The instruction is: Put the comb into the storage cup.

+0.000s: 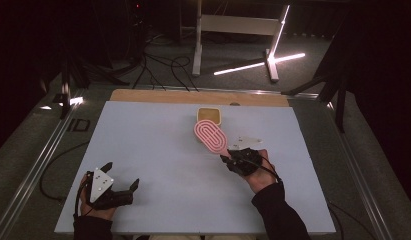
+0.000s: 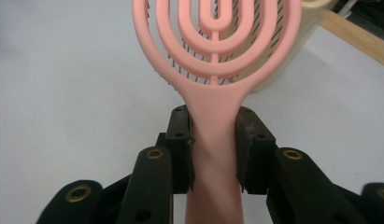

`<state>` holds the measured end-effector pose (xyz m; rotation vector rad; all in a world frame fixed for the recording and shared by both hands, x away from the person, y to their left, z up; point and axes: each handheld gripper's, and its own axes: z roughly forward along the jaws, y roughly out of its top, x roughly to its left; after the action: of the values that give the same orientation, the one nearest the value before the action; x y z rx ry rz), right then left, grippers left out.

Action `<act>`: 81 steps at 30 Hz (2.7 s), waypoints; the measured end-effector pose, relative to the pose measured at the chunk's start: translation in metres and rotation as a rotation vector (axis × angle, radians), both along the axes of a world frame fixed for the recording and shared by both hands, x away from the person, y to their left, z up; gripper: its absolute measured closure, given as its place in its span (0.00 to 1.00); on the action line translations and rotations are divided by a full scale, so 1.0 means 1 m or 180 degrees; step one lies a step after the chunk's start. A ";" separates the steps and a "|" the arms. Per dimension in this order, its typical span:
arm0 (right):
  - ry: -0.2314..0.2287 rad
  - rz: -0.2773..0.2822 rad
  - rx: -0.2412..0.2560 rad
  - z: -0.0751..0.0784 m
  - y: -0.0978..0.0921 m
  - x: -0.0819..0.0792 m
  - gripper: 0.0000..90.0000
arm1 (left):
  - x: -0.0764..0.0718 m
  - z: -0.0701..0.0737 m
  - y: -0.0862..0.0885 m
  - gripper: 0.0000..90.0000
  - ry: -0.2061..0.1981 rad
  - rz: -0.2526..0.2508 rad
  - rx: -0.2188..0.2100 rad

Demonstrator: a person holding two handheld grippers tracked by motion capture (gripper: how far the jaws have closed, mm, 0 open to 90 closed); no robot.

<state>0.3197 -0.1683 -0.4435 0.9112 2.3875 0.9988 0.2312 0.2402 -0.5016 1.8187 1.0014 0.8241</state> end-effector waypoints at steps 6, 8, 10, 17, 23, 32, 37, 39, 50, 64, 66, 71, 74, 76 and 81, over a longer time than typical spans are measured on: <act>-0.0086 -0.0094 0.0242 0.002 -0.010 -0.006 0.78 | 0.000 0.000 0.000 0.00 0.0004 0.0004 -0.0001; -0.0138 -0.0103 0.0336 0.004 -0.015 -0.009 0.78 | 0.000 -0.001 0.000 0.00 0.0005 0.0009 0.0000; -0.0157 -0.0125 0.0406 0.005 -0.017 -0.011 0.78 | 0.000 -0.001 0.000 0.00 0.0011 0.0009 0.0005; -0.0216 -0.0160 0.0514 0.008 -0.022 -0.015 0.78 | 0.001 -0.001 -0.001 0.00 0.0017 0.0006 0.0023; -0.0281 -0.0219 0.0714 0.014 -0.030 -0.018 0.78 | 0.000 -0.001 -0.002 0.00 0.0012 -0.0006 0.0030; -0.0323 -0.0248 0.0797 0.016 -0.033 -0.022 0.78 | 0.000 0.000 -0.006 0.00 0.0020 -0.0007 0.0093; -0.0373 -0.0243 0.0814 0.015 -0.033 -0.023 0.78 | -0.001 0.005 -0.013 0.00 0.0111 -0.0042 -0.0043; -0.0386 -0.0252 0.0829 0.015 -0.033 -0.023 0.78 | 0.000 0.007 -0.017 0.00 0.0134 -0.0079 -0.0062; -0.0494 -0.0209 0.0933 0.014 -0.036 -0.023 0.78 | 0.010 0.042 -0.037 0.00 0.0083 -0.0388 -0.0269; -0.0514 -0.0146 0.0979 0.011 -0.032 -0.024 0.78 | 0.036 0.085 -0.066 0.00 -0.0010 -0.0698 -0.0438; -0.0524 -0.0124 0.0981 0.011 -0.031 -0.024 0.78 | 0.039 0.089 -0.068 0.00 0.0003 -0.0719 -0.0470; -0.0547 -0.0095 0.1000 0.010 -0.027 -0.024 0.78 | 0.043 0.096 -0.073 0.00 -0.0018 -0.0742 -0.0551; -0.0543 -0.0078 0.1010 0.008 -0.025 -0.025 0.78 | 0.046 0.099 -0.078 0.00 -0.0023 -0.0752 -0.0592; -0.0546 -0.0064 0.0989 0.007 -0.023 -0.025 0.78 | 0.048 0.100 -0.081 0.00 -0.0003 -0.0775 -0.0610; -0.0534 -0.0020 0.0979 0.004 -0.017 -0.026 0.78 | 0.053 0.102 -0.089 0.00 0.0038 -0.0795 -0.0611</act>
<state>0.2941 -0.1849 -0.4391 0.8965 2.1269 1.4082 0.2839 0.1511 -0.3991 1.7405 0.8105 0.5466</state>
